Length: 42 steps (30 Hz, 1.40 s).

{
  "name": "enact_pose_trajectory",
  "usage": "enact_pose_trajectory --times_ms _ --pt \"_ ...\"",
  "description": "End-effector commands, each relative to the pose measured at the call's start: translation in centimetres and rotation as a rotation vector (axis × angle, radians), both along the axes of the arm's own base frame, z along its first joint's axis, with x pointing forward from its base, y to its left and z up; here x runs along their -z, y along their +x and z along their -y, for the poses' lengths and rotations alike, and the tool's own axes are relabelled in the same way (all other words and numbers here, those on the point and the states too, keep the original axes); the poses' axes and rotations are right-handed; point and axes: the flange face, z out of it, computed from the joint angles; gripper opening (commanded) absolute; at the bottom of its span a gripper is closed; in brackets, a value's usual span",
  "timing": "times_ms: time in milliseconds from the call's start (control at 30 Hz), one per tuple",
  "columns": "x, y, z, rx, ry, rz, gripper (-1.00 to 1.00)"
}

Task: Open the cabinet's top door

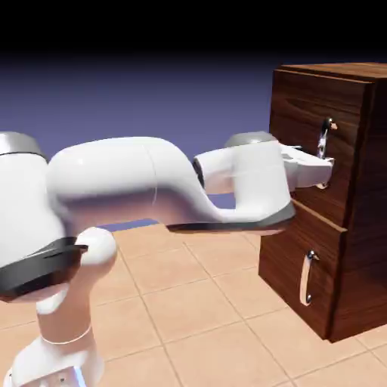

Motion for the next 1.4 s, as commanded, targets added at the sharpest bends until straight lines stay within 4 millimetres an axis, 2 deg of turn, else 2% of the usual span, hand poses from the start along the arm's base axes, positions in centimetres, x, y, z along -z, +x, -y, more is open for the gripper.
enact_pose_trajectory --times_ms 0,33,300,500,800,933,1000,1167,1367 --pt "0.0 0.0 0.0 0.0 0.0 0.0 -1.0" --pt "0.0 0.0 0.0 0.0 0.0 0.0 -1.0" --pt "0.0 -4.5 -2.7 0.177 -0.001 0.0 -1.0" --pt "0.0 -7.6 -5.2 0.311 0.0 0.0 -1.0" --pt "0.0 -10.8 -8.9 0.476 0.0 0.0 -1.0" --pt "0.0 -12.5 -11.3 0.574 0.0 0.0 -1.0" --pt "0.0 -13.0 -12.0 0.605 -0.001 0.001 -1.0" --pt "0.0 -13.0 -12.3 0.613 -0.001 0.0 -1.0" --pt "0.0 -14.0 -14.1 0.682 0.0 0.0 -1.0"
